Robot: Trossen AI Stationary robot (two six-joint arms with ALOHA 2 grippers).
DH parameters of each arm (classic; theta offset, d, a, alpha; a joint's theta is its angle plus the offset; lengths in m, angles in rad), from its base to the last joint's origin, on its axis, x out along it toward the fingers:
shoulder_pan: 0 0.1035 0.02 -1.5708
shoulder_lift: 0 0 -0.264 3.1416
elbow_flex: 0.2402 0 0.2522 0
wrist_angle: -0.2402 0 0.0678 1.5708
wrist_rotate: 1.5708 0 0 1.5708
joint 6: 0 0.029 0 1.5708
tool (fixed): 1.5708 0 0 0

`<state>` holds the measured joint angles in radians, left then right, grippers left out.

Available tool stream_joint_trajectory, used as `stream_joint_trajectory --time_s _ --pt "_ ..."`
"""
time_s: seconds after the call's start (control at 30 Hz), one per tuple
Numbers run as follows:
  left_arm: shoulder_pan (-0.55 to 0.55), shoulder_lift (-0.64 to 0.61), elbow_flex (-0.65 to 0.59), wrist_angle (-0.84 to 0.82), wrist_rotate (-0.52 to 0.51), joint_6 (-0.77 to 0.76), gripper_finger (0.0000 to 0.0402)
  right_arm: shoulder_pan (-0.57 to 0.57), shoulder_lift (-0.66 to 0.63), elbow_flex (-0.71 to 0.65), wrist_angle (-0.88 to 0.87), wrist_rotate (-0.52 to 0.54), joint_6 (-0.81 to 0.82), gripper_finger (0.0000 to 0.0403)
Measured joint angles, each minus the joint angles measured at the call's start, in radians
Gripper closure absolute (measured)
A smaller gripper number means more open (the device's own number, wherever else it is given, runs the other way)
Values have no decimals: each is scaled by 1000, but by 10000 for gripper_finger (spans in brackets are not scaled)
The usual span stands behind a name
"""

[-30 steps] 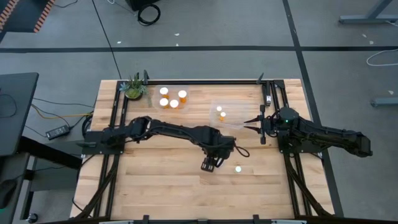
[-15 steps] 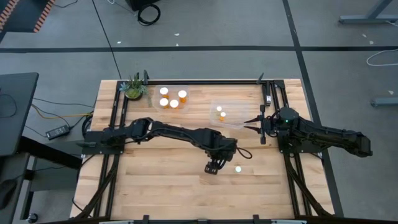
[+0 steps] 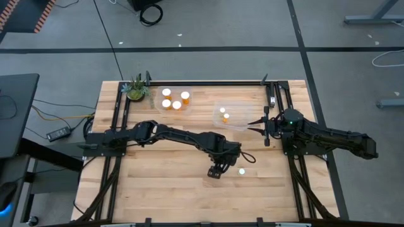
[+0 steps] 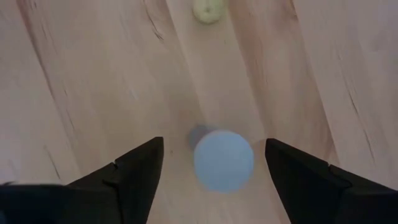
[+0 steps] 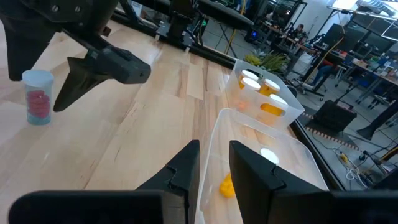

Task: Pick and place medicine bottles into bin by pill shape (circle, oval)
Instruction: Put the small blue pill bottle into the right transparent bin

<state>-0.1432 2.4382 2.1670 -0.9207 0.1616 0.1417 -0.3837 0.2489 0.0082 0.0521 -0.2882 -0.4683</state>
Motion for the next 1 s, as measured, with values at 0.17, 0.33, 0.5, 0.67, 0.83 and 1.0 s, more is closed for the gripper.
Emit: stream_joint_trajectory --time_s 0.17,0.33,0.5,0.67,0.83,1.0 --pt "-1 0 0 0 0 0 137 0 0 0 0 0 0 310" --pt "-3 0 0 -1 0 0 181 0 0 0 0 0 0 310" --pt "-3 0 0 -3 0 0 225 0 0 0 0 0 0 310" --pt "1 0 0 -3 0 -6 263 0 0 0 0 0 0 310" --pt "15 -4 0 -7 0 -7 283 0 0 0 0 0 0 310" --pt "36 -33 8 -18 -6 -7 270 0 0 0 0 0 0 310"
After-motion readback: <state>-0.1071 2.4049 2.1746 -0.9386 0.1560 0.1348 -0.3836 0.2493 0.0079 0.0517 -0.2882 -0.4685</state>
